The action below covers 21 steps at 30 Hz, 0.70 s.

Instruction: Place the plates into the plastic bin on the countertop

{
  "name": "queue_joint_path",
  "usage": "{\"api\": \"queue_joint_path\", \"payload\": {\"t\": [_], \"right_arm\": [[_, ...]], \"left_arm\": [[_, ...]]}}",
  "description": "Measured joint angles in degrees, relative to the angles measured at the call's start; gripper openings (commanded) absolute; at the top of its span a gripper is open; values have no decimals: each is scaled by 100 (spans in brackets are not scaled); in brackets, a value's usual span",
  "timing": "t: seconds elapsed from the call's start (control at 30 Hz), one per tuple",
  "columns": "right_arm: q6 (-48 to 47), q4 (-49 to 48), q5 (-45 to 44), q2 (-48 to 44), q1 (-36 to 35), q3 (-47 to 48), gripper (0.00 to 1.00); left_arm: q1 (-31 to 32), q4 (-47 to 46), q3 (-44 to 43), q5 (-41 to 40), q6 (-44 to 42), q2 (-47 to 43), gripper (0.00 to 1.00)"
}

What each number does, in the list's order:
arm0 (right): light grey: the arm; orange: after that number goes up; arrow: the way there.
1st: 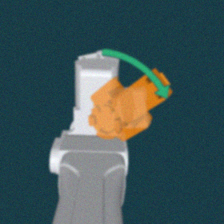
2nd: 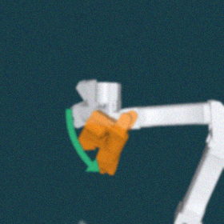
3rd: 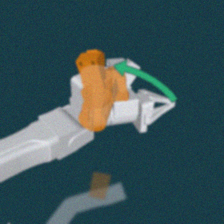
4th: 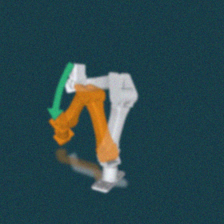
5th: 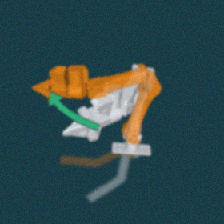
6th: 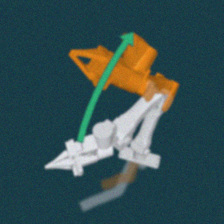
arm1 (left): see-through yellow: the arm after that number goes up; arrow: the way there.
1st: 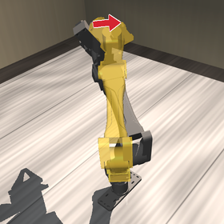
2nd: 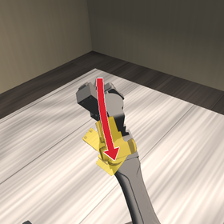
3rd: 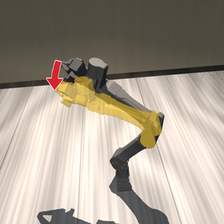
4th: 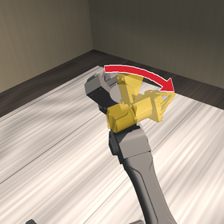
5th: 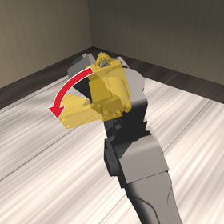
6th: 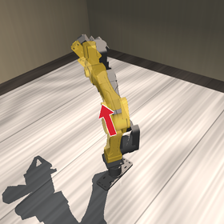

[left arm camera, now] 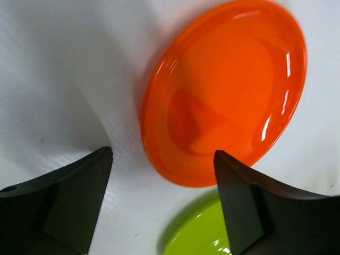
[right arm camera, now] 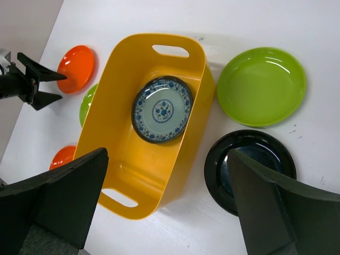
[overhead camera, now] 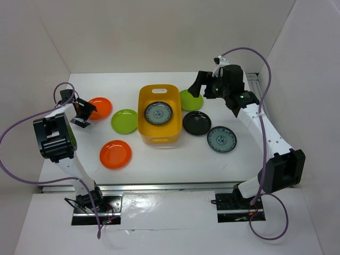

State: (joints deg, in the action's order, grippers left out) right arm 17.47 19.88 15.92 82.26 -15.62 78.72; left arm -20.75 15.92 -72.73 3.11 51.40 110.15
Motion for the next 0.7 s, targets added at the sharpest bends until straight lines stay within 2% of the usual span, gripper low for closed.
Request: {"api": "queue_joint_path", "payload": {"t": [0.1, 0.13, 0.2, 0.27, 0.3, 0.33, 0.43, 0.47, 0.7], "right_arm": [[-24, 11, -4, 7, 0, 0, 100], [-33, 22, -7, 7, 0, 2, 100], [-42, 31, -35, 9, 0, 2, 100], [-42, 37, -76, 9, 0, 13, 100], [-44, 37, -116, 9, 0, 20, 100], [-44, 63, -149, 11, 0, 39, 100], [-46, 85, -225, 17, 0, 103, 100], [-46, 90, -240, 17, 0, 122, 100], [-59, 101, -372, 17, 0, 164, 100]], "left_arm": [[-4, -111, -120, 20, 9, 129, 70], [-4, -109, -177, 20, 22, 192, 56], [2, -98, -284, -37, 39, 326, 54], [17, -26, -420, -122, 55, 411, 39], [35, 13, -461, -192, 63, 444, 35], [50, 61, -501, -254, 105, 490, 35], [87, 177, -662, -310, 186, 588, 4], [90, 177, -745, -280, 205, 625, 0], [109, 481, -1298, -114, 271, 896, 0]]}}
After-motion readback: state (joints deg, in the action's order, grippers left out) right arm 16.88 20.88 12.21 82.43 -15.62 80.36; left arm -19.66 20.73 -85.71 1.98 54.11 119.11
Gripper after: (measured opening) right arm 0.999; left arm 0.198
